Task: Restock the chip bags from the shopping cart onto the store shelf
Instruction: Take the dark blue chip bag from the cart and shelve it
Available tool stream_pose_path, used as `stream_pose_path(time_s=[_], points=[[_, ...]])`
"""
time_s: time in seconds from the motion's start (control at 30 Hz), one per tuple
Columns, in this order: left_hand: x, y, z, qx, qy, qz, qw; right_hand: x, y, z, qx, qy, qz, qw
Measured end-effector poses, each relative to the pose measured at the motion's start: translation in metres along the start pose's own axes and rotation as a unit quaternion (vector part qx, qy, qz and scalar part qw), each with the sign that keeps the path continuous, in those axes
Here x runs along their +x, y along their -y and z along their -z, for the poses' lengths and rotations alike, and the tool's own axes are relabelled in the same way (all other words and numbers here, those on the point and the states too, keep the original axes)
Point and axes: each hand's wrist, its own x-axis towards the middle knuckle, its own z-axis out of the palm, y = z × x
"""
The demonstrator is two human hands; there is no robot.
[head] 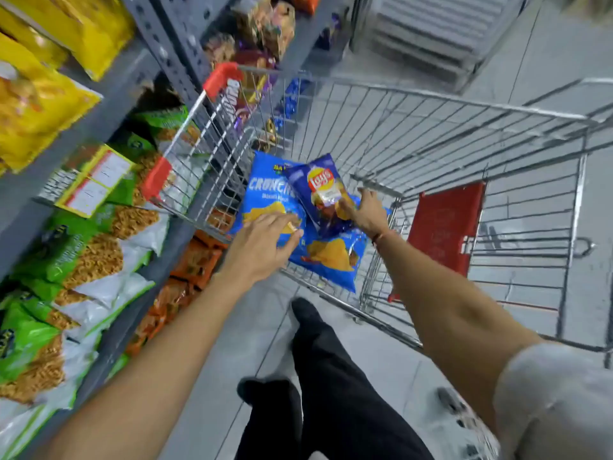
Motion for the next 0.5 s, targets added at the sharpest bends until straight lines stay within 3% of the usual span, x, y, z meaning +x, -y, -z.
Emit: stream_pose_path(time_s=[0.27,0.4,0.5], points=[[0.009,0.009,-0.005,0.014,0.0,0.015,1.0,0.073,-0.005,-0.027,0.14,0.112,-0.108,0.978],[0.011,0.01,-0.006,0.026,0.0,0.017,1.0,0.08,-0.01,-0.046,0.206,0.071,-0.102,0.971],[0.01,0.01,-0.006,0.02,-0.013,0.018,1.0,0.075,-0.009,-0.056,0.233,0.102,-0.11,0.961]])
